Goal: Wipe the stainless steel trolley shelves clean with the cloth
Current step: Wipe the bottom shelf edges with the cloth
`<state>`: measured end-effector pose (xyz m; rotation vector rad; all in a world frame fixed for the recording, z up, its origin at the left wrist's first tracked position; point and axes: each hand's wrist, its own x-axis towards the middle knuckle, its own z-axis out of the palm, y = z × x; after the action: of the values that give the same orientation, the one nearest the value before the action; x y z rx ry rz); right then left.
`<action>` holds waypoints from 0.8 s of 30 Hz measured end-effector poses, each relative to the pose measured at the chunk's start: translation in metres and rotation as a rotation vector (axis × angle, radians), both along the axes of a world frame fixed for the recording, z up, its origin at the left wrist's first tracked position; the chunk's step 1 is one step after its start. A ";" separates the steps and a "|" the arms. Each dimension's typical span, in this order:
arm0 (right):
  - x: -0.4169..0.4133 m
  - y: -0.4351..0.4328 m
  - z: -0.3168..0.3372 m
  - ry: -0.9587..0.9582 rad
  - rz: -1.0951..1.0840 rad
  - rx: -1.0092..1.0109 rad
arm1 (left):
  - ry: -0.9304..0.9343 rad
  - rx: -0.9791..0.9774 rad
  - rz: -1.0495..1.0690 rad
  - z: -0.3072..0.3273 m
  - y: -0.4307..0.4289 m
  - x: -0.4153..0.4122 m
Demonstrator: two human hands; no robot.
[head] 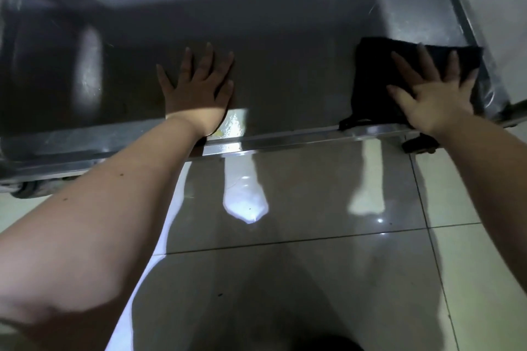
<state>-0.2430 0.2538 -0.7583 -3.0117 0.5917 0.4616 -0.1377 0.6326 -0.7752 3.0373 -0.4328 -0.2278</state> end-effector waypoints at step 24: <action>0.004 0.141 -0.018 -0.125 0.170 0.022 | 0.044 -0.010 -0.050 0.005 -0.077 -0.047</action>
<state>-0.2389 0.3948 -0.7763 -3.0542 0.3220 0.2813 -0.1844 0.5553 -0.7703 3.0076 -0.5062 -0.2940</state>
